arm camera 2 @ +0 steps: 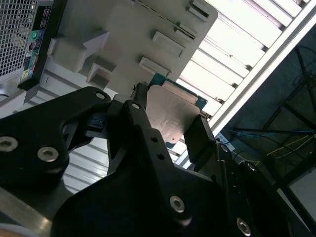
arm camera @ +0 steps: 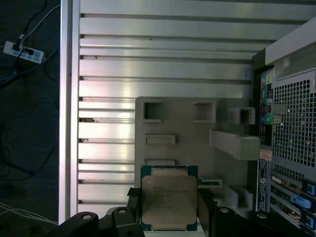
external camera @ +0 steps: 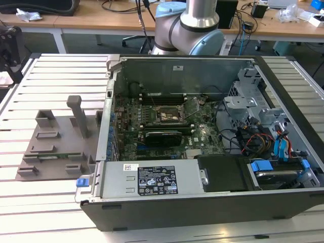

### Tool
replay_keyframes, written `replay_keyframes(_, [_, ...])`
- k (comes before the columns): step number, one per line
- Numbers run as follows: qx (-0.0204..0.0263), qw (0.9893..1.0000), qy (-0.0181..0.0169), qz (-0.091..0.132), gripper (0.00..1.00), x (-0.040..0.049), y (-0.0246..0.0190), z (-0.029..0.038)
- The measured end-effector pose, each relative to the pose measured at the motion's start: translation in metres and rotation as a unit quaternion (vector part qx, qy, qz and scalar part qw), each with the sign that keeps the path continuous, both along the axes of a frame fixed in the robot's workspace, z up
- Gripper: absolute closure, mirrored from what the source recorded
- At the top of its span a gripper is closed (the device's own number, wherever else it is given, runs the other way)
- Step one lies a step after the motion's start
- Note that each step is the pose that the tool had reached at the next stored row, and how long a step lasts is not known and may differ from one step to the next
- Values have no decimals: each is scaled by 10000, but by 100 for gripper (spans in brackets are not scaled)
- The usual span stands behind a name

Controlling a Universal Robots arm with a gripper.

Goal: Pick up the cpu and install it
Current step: 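Pick up the cpu and move it towards the insertion slot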

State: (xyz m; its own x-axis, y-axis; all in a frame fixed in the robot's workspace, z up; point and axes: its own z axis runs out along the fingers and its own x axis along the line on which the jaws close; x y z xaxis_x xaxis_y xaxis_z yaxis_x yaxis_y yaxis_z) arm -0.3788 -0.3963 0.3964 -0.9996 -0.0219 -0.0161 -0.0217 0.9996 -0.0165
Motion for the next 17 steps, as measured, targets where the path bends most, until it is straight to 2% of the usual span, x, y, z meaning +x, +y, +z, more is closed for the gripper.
replay_keyframes(3, [-1, 10000, 2, 1, 45, 10, -1, 3])
replay_keyframes(6, [0, 10000, 1, 0, 45, 70, 0, 1])
replay_keyframes(17, [0, 10000, 1, 0, 45, 497, 0, -2])
